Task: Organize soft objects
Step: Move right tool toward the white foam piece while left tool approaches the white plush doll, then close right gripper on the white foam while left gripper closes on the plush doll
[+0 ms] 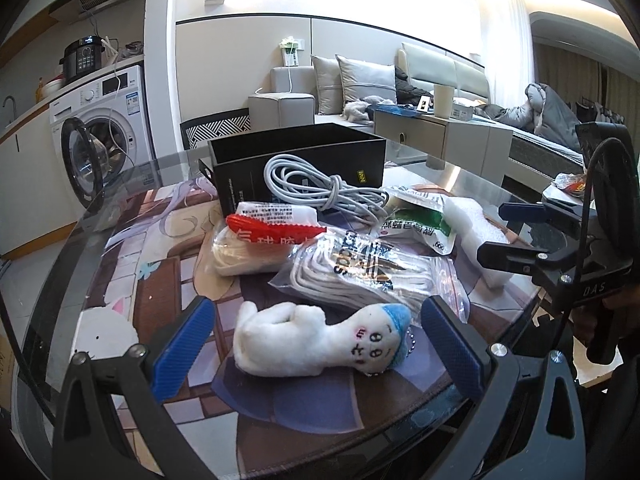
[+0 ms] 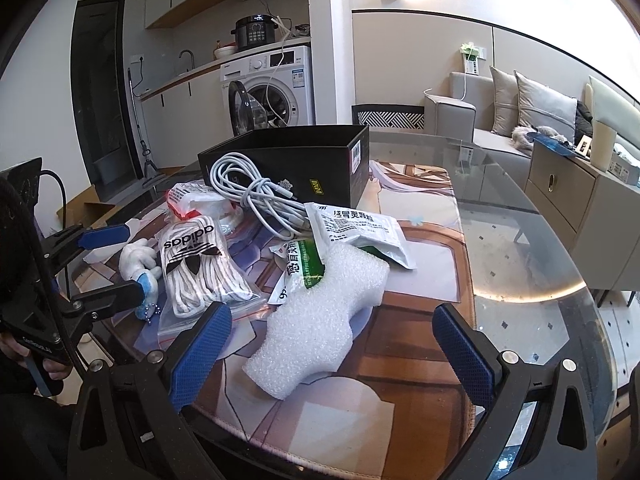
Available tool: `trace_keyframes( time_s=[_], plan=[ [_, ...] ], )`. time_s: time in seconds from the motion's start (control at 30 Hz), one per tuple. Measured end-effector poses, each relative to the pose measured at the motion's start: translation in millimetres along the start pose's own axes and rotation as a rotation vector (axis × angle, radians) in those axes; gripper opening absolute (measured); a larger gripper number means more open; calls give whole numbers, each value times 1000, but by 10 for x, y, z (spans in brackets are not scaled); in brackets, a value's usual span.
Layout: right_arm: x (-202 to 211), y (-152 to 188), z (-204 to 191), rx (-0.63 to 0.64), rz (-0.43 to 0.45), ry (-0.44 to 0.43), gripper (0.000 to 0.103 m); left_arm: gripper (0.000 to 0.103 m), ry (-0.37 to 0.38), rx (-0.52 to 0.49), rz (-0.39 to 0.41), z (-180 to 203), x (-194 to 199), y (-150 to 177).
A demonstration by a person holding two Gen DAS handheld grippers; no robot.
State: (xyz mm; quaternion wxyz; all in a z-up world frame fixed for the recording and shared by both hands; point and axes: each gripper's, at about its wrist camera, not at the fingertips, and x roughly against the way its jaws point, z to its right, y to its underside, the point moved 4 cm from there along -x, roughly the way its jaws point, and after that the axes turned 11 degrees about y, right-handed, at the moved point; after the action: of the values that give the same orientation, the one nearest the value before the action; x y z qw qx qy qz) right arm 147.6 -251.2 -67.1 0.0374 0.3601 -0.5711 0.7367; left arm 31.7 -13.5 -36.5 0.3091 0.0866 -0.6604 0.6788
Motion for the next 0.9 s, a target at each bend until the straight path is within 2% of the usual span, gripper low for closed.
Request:
trace_keyframes(
  time_s=[0.37, 0.47, 0.57, 0.63, 0.7, 0.9],
  plan=[
    [-57, 32, -91, 38, -26, -16, 80, 101, 14, -4, -20, 22, -45, 31],
    [-58, 51, -115, 46, -36, -34, 72, 88, 25, -2, -23, 20, -44, 28],
    [-61, 60, -122, 49, -39, -40, 65, 87, 32, 2, -19, 19, -40, 28],
    [-62, 60, -122, 50, -38, -37, 54, 86, 36, 3, -15, 21, -30, 23],
    [-62, 64, -120, 51, -34, -33, 49, 85, 38, 8, -13, 16, -24, 21],
    [-20, 40, -121, 58, -9, -34, 47, 82, 41, 20, 4, -3, 13, 8]
  ],
)
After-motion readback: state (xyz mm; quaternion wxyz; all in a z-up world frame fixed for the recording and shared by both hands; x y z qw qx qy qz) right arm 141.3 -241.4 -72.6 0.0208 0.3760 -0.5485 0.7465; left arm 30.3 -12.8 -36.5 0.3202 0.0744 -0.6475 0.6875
